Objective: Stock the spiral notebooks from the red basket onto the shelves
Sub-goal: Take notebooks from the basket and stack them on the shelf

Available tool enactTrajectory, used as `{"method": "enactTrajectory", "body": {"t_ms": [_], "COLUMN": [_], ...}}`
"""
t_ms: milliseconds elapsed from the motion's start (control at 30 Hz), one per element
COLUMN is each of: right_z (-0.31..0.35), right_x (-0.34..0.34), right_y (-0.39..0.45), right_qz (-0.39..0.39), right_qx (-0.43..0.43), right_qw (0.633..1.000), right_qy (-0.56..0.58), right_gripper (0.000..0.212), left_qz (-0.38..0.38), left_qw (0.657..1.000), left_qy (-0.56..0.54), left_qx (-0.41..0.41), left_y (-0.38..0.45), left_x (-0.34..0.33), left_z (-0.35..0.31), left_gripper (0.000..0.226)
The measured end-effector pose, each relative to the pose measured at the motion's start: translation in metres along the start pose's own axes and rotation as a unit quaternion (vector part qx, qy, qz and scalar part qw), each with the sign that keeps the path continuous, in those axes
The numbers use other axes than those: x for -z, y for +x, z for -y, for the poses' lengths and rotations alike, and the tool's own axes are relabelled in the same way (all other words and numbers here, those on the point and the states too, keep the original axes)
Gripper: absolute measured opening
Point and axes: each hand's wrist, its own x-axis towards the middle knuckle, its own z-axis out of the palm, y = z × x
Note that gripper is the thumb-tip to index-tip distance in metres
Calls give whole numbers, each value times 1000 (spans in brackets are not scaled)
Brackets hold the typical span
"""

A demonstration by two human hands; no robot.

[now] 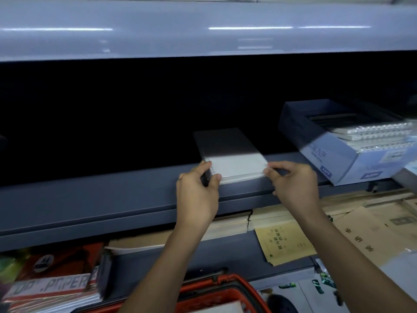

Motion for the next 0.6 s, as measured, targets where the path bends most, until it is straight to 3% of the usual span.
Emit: {"method": "enactTrajectory", "body": {"t_ms": [367,600], "right_z": [20,5], "right_x": [11,22], "right_y": [-60,-126], "right_qz": [-22,78], "right_qx": [103,28], "right_qw": [994,996], "right_qy": [20,-23], "right_gripper": [24,31], "left_qz": [-48,-56], "left_qw": [989,988], "left_qy": [-136,-142], "left_qx": [-16,33], "left_y": [-41,-102], "left_x": [29,52], "left_z": [6,51], "left_gripper": [27,17]}}
